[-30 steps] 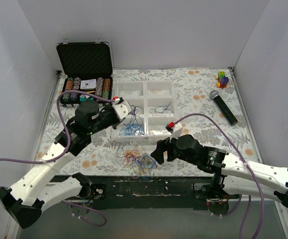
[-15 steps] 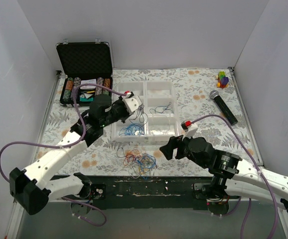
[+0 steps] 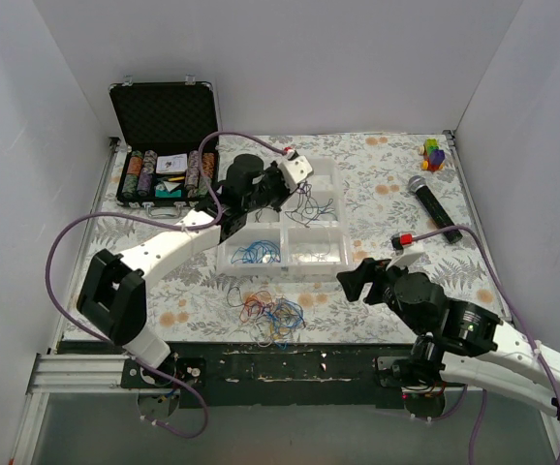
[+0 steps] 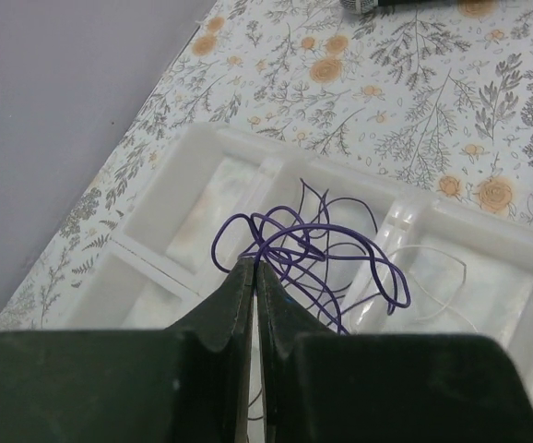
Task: Untangle the cables
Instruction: Place the cable in the bin.
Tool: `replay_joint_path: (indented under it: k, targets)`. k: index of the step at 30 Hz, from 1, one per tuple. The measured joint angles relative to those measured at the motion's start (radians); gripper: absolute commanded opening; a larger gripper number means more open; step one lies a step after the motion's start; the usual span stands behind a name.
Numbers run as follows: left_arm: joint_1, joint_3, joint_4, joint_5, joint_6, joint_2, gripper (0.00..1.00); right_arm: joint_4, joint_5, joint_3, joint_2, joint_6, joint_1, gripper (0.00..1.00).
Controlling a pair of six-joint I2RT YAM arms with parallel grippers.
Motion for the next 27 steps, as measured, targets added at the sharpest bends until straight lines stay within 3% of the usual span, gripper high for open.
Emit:
replay_joint_path:
  k: [11, 21, 25, 27]
  targets:
    - [0.001, 0.184, 0.088, -0.027, -0.04, 0.194, 0.0, -0.073, 0.039, 0.007, -0.058, 0.013, -0.003, 0.79]
    - [0.002, 0.138, 0.087, -0.107, 0.08, 0.309, 0.0, -0.101, 0.043, 0.031, -0.077, 0.023, -0.004, 0.79]
    - [0.0, 0.13, 0.057, -0.138, 0.124, 0.341, 0.19, -0.108, 0.043, 0.031, -0.077, 0.024, -0.004, 0.79]
    - [-0.002, 0.118, 0.035, -0.14, 0.142, 0.34, 0.23, -0.113, 0.042, 0.032, -0.073, 0.026, -0.005, 0.78]
